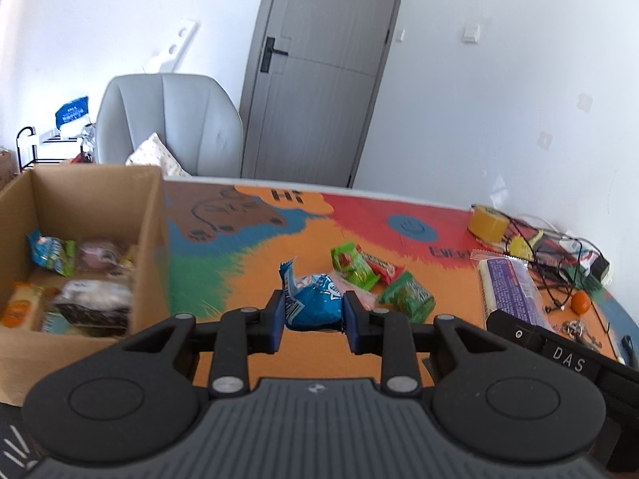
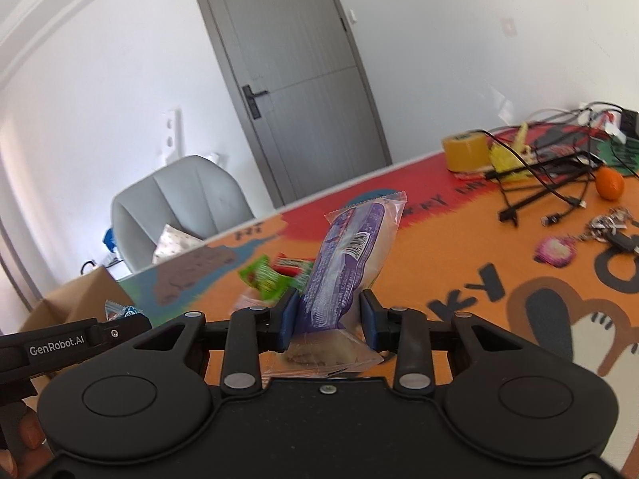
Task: Organize snacks
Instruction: 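Lift both packets and carry them over the cardboard box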
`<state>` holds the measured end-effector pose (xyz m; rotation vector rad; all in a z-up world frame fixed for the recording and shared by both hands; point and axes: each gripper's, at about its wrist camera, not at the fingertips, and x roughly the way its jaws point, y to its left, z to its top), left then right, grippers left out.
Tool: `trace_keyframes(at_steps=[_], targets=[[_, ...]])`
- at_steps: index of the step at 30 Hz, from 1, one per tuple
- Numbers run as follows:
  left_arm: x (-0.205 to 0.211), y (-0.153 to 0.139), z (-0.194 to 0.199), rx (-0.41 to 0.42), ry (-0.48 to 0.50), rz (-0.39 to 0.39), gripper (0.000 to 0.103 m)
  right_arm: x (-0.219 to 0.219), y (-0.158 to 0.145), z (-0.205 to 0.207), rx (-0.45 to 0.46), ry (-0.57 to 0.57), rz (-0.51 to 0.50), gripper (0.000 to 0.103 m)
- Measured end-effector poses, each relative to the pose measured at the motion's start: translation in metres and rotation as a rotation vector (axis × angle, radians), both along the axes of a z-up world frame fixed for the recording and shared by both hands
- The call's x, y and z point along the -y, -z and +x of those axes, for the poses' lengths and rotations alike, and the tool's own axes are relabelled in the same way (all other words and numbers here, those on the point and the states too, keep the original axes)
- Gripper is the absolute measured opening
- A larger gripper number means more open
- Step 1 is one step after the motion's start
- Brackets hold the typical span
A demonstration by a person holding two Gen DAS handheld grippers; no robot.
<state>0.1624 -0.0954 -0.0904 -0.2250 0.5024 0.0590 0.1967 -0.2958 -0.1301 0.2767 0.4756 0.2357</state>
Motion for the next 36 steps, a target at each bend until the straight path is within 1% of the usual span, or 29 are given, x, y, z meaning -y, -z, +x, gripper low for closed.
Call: trace_keyframes(at_steps=[9,19,23,30,36], targets=[[-0.025,-0.018,-0.022,0.054,-0.057,0.007,0.029,-0.025,-0.014,-0.009,0.046,-0.064,0.013,0.034],[-0.059,-0.047,-0.045,0.127,-0.141,0.026,0.029,-0.059,-0.034,-0.014,0.099,-0.155,0.026,0.034],[-0.073,-0.051,-0.050,0.132,-0.176,0.025,0.029,-0.074,-0.041,-0.017,0.115,-0.190,0.027,0.034],[-0.097,-0.057,-0.058,0.150,-0.227,0.012,0.029,-0.100,-0.047,-0.018,0.116,-0.247,0.018,0.034],[-0.130,-0.058,-0.067,0.160,-0.299,-0.009,0.029,-0.127,-0.055,-0.019,0.132,-0.303,0.001,0.034]])
